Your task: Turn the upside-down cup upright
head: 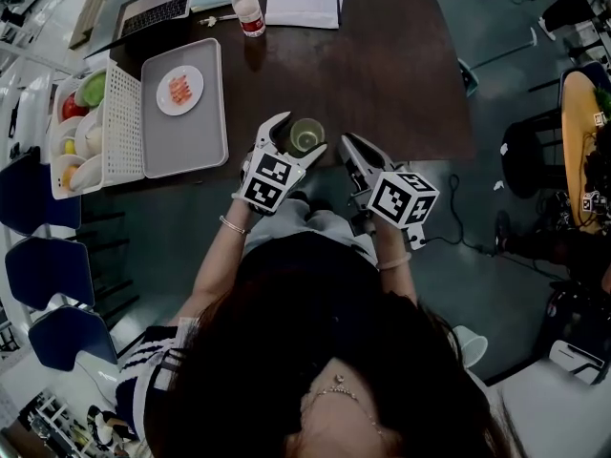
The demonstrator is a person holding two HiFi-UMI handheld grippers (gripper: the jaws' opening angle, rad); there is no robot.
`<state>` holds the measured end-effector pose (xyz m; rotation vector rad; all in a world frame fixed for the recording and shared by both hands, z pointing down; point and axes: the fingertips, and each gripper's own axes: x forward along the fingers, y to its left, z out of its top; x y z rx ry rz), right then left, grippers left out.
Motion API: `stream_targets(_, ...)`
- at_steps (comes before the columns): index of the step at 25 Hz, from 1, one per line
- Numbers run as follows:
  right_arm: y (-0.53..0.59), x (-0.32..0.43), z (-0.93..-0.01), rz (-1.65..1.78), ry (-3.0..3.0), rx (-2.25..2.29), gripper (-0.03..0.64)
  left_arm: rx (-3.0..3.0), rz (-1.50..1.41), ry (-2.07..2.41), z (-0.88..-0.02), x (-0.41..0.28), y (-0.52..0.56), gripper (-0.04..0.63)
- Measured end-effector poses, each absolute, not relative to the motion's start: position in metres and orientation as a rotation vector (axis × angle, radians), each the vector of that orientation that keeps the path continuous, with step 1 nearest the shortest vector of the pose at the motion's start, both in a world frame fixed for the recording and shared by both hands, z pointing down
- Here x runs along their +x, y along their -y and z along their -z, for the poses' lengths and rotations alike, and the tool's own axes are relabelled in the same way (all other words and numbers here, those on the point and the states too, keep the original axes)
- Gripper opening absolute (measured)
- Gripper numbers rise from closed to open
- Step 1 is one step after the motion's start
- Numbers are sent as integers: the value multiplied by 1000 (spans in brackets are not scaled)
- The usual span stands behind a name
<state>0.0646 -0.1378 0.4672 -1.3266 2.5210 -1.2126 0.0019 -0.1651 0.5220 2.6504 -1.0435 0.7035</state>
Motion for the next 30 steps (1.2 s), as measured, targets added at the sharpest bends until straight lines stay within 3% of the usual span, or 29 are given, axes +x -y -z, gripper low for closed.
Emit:
stream_targets(8,141,66,-455,1048,-2558,-1416,37,2640,-416,1190,-476,-13,168,388)
stream_targets(9,141,66,-453,1016,-2573,-1440,35,2638,-387,1210,-470,-16,169,376)
stream_targets(11,142,65,-452,958,-2605,-1486,32,2634,-328,1268,-459,-24,170,291)
stream_targets(21,141,59,-453,809,-2710,-1616,18,2592,-126,1403,-428,-46,169,198)
stream_targets(30,143,47,-451,767,-2762,-1611,18,2548,-74,1514,-415,-68,165,40)
